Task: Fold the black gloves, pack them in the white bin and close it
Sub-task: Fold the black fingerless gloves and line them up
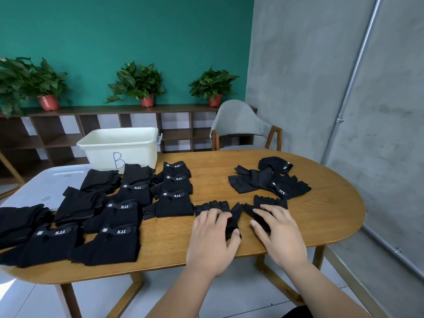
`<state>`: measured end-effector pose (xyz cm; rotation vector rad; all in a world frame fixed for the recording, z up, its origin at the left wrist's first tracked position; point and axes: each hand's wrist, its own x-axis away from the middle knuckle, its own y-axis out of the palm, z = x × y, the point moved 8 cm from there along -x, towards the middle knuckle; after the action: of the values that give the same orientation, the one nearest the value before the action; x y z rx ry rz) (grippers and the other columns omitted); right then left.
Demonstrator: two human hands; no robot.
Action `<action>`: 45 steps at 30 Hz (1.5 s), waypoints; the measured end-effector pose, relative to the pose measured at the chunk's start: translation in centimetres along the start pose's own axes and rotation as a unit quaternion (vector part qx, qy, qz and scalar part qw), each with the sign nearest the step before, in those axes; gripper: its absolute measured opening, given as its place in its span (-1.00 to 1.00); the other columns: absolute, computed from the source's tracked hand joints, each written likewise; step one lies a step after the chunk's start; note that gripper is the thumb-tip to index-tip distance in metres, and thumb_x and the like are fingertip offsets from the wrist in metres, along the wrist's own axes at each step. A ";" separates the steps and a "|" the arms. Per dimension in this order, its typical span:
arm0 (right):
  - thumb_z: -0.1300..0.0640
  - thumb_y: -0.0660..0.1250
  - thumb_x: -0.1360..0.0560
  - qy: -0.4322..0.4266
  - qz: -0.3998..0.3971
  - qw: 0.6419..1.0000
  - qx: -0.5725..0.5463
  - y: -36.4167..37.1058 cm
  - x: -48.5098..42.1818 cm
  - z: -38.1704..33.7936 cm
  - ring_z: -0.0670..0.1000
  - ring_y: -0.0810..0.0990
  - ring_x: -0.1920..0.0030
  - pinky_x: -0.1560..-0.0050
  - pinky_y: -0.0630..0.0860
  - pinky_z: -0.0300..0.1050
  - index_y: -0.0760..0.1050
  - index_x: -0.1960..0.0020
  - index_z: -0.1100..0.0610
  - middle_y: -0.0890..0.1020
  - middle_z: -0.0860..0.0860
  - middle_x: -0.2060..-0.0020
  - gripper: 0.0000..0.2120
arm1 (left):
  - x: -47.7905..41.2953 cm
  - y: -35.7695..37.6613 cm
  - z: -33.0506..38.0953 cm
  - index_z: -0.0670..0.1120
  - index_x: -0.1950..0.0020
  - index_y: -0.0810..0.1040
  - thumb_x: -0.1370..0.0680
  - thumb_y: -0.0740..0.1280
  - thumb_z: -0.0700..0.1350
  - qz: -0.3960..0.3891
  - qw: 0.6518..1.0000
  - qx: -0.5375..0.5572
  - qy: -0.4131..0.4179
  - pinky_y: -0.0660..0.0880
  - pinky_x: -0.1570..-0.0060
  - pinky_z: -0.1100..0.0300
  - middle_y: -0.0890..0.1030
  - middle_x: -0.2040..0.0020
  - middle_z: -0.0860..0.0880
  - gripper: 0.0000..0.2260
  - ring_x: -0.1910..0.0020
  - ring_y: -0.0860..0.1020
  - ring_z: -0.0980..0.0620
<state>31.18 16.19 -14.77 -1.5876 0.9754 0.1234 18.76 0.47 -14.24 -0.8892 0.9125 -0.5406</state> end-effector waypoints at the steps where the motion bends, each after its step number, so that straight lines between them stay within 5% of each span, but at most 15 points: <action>1: -0.28 0.20 -0.66 0.000 0.006 1.000 -0.013 -0.1 0.0 0.0 -0.05 0.37 -0.45 -0.40 0.46 0.11 0.61 -0.35 -0.12 0.53 -0.16 -0.36 -0.59 | 0.0 0.0 0.0 0.15 -0.40 0.49 -0.65 0.07 0.26 0.002 1.000 -0.002 -0.003 0.26 -0.44 0.10 0.42 -0.27 0.20 -0.58 -0.31 0.33 0.12; 6: -0.27 0.39 -0.54 -0.012 0.019 0.997 -0.068 -0.6 0.1 -0.2 -0.02 0.35 -0.46 -0.36 0.46 0.14 0.67 0.04 -0.20 0.51 -0.19 -0.35 -0.82 | 0.0 -0.1 -0.1 0.20 -0.22 0.65 -0.65 0.04 0.24 -0.003 1.000 0.020 -0.013 0.26 -0.36 0.16 0.46 -0.07 0.24 -0.59 -0.13 0.37 0.19; 13: -0.51 0.32 -0.47 -0.051 -0.034 0.994 -0.095 -1.0 0.5 -1.2 -0.04 0.14 -0.59 -0.47 0.26 0.08 0.65 0.09 -0.30 0.33 -0.28 -0.53 -0.66 | 0.4 0.2 -1.1 0.22 -0.22 0.66 -0.65 0.27 -0.02 -0.008 0.986 0.168 -0.025 0.43 -0.13 0.24 0.57 -0.07 0.31 -0.76 -0.09 0.44 0.15; 17: -0.56 0.35 -0.40 -0.057 -0.062 0.990 -0.112 -1.0 0.4 -1.4 -0.07 0.05 -0.63 -0.50 0.21 0.09 0.65 0.07 -0.33 0.26 -0.31 -0.57 -0.64 | 0.1 0.6 -1.5 0.23 -0.19 0.64 -0.57 0.38 -0.09 -0.005 0.981 0.191 -0.013 0.36 -0.30 0.18 0.56 -0.07 0.31 -0.73 -0.16 0.50 0.17; 22: -0.43 0.42 -0.39 -0.050 -0.076 0.988 -0.125 -0.6 0.4 -1.0 -0.08 0.03 -0.64 -0.54 0.22 0.15 0.64 0.10 -0.36 0.27 -0.35 -0.55 -0.79 | -0.3 0.5 -1.3 0.24 -0.31 0.60 -0.55 0.43 0.06 -0.014 0.986 0.168 0.003 0.29 -0.44 0.14 0.44 -0.20 0.33 -0.68 -0.36 0.31 0.23; 28: -0.18 0.50 -0.46 -0.003 -0.081 0.981 -0.175 -0.4 0.3 -0.4 -0.12 0.09 -0.61 -0.55 0.20 0.14 0.64 0.14 -0.32 0.40 -0.41 -0.45 -0.95 | -0.3 0.4 -1.0 0.22 -0.50 0.43 -0.55 0.33 0.26 -0.021 0.990 0.139 0.003 0.20 -0.58 0.05 0.32 -0.41 0.28 -0.49 -0.58 0.12 0.17; 33: 0.03 0.50 -0.54 0.038 -0.018 0.978 -0.205 -2.2 0.1 -0.7 -0.17 0.41 -0.32 -0.50 0.29 0.14 0.60 0.07 -0.23 0.60 -0.33 -0.07 -0.84 | -0.3 -0.1 -0.5 0.23 -0.57 0.29 -0.54 0.27 0.35 -0.019 0.992 0.121 0.008 0.16 -0.57 0.12 0.28 -0.44 0.25 -0.38 -0.56 0.10 0.18; 38: -0.12 0.40 -0.58 0.056 -0.027 0.984 -0.165 -3.0 0.3 -1.7 -0.21 0.53 -0.10 -0.65 0.00 -0.01 0.57 -0.07 -0.28 0.60 -0.24 0.17 -0.91 | -0.1 -0.2 -0.3 0.24 -0.59 0.21 -0.52 0.25 0.40 -0.017 0.996 0.085 0.008 0.16 -0.55 0.14 0.25 -0.47 0.21 -0.33 -0.54 0.10 0.16; 40: -0.28 0.40 -0.50 0.055 -0.053 0.981 -0.178 -3.1 0.4 -2.1 -0.21 0.55 -0.10 -0.63 -0.06 -0.15 0.56 -0.20 -0.30 0.61 -0.23 0.15 -0.72 | -0.1 -0.2 -0.3 0.22 -0.61 0.19 -0.52 0.24 0.42 -0.021 0.997 0.077 0.006 0.14 -0.55 0.13 0.25 -0.49 0.19 -0.30 -0.56 0.08 0.13; 42: -0.24 0.46 -0.45 0.067 -0.083 0.973 -0.203 -3.4 0.3 -2.4 -0.19 0.60 -0.09 -0.60 0.05 -0.18 0.53 -0.27 -0.31 0.65 -0.20 0.13 -0.61 | -0.1 -0.2 -0.3 0.20 -0.62 0.17 -0.53 0.21 0.44 -0.020 0.997 0.073 0.003 0.13 -0.55 0.13 0.24 -0.50 0.18 -0.28 -0.57 0.07 0.13; 45: 0.10 0.54 -0.52 0.147 -0.096 0.924 -0.339 -4.9 -0.4 -1.9 -0.07 0.71 -0.02 -0.26 0.62 -0.02 0.60 -0.23 -0.19 0.73 -0.08 0.12 -0.65 | -0.1 -0.3 -0.5 0.19 -0.66 0.08 -0.55 0.16 0.48 -0.012 0.996 0.087 -0.008 0.18 -0.57 0.10 0.21 -0.53 0.15 -0.23 -0.56 0.10 0.13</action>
<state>33.24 14.49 -10.18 -2.3852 1.0608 0.0904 18.32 0.15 -14.10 -0.7463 0.8272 -0.6227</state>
